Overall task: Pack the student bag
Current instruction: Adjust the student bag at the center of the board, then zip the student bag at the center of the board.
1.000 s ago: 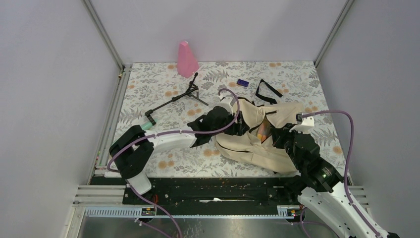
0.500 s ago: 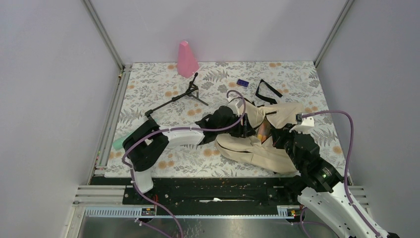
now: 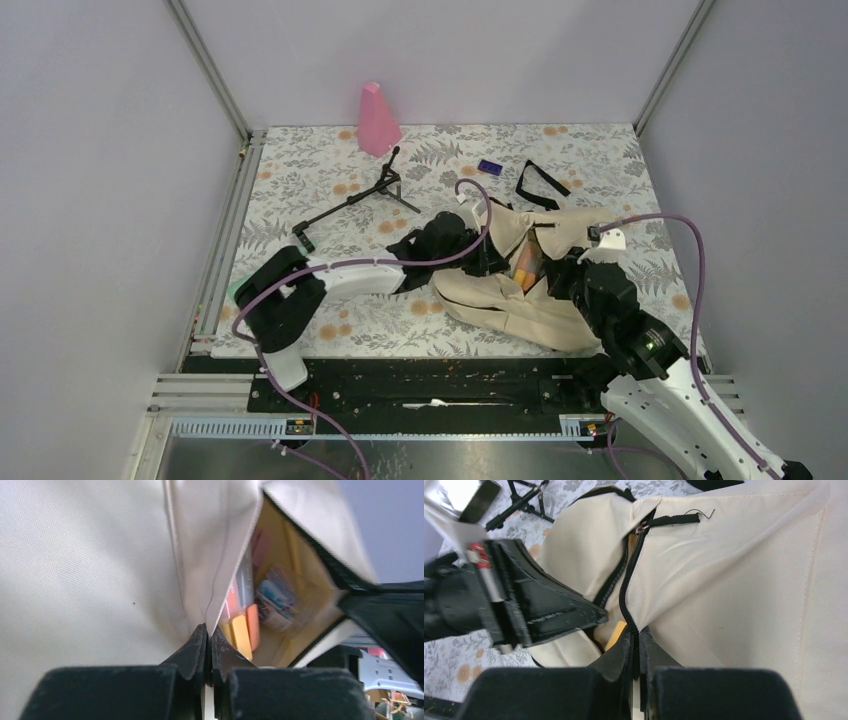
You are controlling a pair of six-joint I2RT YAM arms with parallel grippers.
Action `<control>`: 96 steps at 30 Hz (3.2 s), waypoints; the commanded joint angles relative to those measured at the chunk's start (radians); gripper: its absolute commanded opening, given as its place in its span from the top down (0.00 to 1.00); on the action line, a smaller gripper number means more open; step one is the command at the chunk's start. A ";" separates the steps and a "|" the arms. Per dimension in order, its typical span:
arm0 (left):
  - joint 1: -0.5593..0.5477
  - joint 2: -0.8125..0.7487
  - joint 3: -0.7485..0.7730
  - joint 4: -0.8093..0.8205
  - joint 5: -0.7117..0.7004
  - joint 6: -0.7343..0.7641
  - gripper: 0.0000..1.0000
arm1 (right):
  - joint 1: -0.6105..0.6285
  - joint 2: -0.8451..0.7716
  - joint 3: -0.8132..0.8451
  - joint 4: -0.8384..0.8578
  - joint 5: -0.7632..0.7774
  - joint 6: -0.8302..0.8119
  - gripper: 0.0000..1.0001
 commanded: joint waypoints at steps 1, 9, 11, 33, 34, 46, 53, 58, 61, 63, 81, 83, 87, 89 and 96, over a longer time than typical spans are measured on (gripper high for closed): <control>0.020 -0.198 -0.011 -0.007 -0.043 0.073 1.00 | 0.003 0.084 0.075 0.035 -0.104 -0.020 1.00; 0.066 -0.362 -0.017 -0.260 -0.114 0.210 1.00 | 0.094 0.393 0.058 0.245 -0.362 0.083 1.00; 0.076 -0.388 -0.007 -0.364 -0.151 0.256 1.00 | 0.148 0.451 0.068 0.299 -0.354 0.092 1.00; 0.082 -0.438 0.276 -0.843 -0.314 0.507 1.00 | 0.199 0.242 0.010 0.349 -0.080 0.175 0.92; 0.081 -0.409 0.289 -0.864 -0.279 0.503 1.00 | 0.199 0.254 0.009 0.349 -0.089 0.179 0.93; 0.073 -0.282 0.263 -0.995 -0.202 0.578 1.00 | 0.228 0.379 -0.031 0.531 -0.282 0.226 0.99; 0.082 -0.293 0.188 -1.010 -0.195 0.591 1.00 | 0.235 0.482 0.017 0.510 -0.326 0.183 0.94; 0.089 -0.304 0.177 -0.989 -0.158 0.591 1.00 | 0.254 0.566 0.052 0.534 -0.371 0.166 0.87; 0.097 -0.316 0.180 -0.985 -0.142 0.590 0.94 | 0.256 0.575 0.080 0.519 -0.399 0.142 0.77; 0.103 -0.331 0.180 -0.983 -0.132 0.587 0.85 | 0.256 0.557 0.108 0.481 -0.383 0.122 0.66; 0.147 -0.322 0.326 -0.968 -0.084 0.497 0.15 | 0.011 0.488 0.186 0.313 -0.282 0.135 0.40; 0.147 -0.301 0.331 -0.948 -0.068 0.485 0.09 | 0.009 0.522 0.187 0.344 -0.250 0.186 0.39; 0.147 -0.241 0.333 -0.941 -0.092 0.491 0.03 | 0.008 0.565 0.155 0.446 -0.197 0.248 0.38; 0.147 -0.216 0.323 -0.941 -0.129 0.497 0.01 | 0.009 0.585 0.138 0.513 -0.197 0.269 0.38; 0.147 -0.150 0.304 -0.940 -0.121 0.501 0.01 | 0.009 0.683 0.130 0.608 -0.213 0.321 0.35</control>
